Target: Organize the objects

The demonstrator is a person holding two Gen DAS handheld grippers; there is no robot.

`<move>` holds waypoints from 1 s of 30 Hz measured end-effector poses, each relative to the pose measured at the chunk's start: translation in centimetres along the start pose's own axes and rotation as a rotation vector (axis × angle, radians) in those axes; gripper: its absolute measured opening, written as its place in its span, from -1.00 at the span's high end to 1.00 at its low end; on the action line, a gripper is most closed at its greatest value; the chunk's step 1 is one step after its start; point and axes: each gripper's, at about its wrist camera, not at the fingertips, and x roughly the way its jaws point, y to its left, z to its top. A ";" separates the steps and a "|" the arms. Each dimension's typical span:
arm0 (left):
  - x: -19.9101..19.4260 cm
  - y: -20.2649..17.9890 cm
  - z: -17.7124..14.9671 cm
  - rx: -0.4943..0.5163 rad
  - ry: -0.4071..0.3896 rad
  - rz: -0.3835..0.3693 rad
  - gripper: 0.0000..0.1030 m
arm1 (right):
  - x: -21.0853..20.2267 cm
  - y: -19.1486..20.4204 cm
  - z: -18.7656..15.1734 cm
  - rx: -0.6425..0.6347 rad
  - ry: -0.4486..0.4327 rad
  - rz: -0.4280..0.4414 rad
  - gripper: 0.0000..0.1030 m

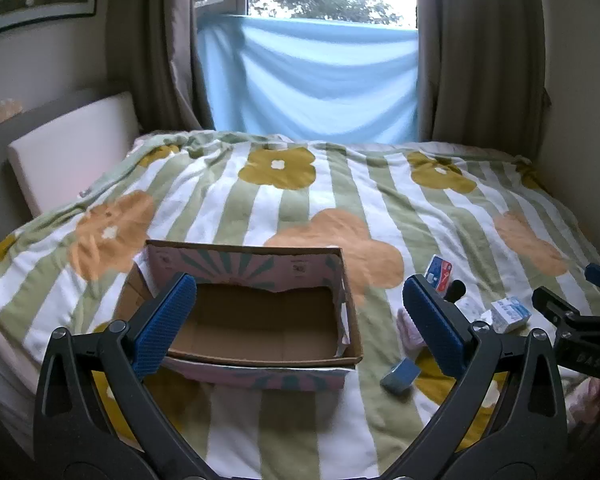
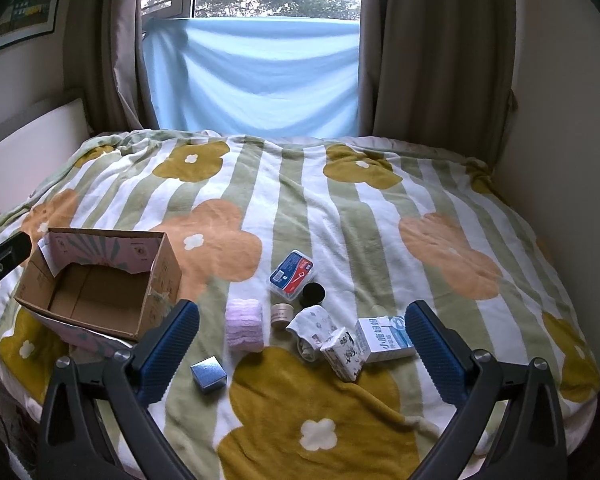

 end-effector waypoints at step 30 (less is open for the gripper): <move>-0.6 -0.1 0.4 0.010 0.015 -0.023 -0.99 | -0.9 0.4 0.2 -0.008 -0.026 -0.016 -0.99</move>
